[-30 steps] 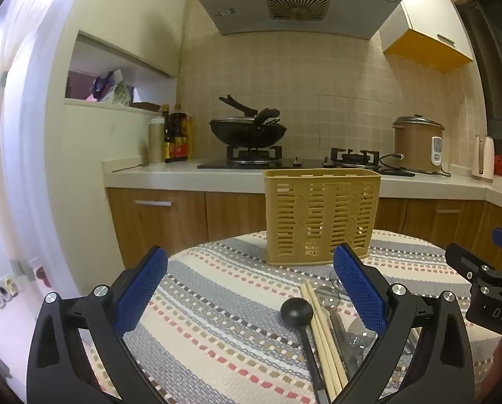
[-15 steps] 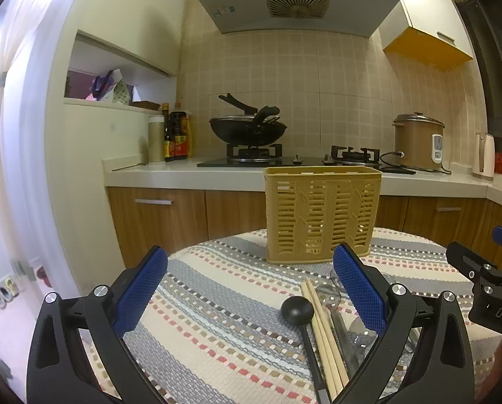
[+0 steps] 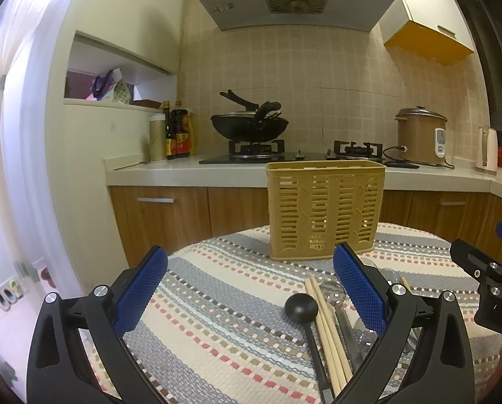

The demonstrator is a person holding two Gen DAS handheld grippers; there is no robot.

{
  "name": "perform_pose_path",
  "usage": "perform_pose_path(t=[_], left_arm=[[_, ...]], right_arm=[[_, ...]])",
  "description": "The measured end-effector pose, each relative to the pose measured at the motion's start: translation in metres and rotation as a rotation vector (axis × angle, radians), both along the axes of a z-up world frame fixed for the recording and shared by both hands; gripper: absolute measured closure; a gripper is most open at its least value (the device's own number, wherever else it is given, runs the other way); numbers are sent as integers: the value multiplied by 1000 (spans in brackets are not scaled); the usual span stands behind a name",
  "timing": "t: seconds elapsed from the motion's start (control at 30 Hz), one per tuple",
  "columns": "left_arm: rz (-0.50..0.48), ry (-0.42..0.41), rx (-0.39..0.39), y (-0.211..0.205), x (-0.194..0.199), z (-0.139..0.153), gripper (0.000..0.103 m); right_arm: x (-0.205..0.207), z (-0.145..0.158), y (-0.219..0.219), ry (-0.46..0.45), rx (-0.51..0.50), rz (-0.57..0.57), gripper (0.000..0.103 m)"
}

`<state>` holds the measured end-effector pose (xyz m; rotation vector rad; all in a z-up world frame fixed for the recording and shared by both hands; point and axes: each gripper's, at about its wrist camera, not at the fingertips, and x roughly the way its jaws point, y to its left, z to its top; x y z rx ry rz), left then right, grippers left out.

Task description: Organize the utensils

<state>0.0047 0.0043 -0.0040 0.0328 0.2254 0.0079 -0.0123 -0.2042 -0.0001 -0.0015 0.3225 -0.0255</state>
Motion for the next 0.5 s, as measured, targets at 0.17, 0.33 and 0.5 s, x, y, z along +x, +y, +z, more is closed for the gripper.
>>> perform_pose_path(t=[0.17, 0.33, 0.5], left_arm=[[0, -5, 5, 0, -1, 0, 7], [4, -6, 7, 0, -1, 0, 7], [1, -5, 7, 0, -1, 0, 7]], right_arm=[[1, 0, 1, 3, -4, 1, 6], [1, 0, 1, 3, -3, 0, 6], [1, 1, 1, 4, -5, 1, 6]])
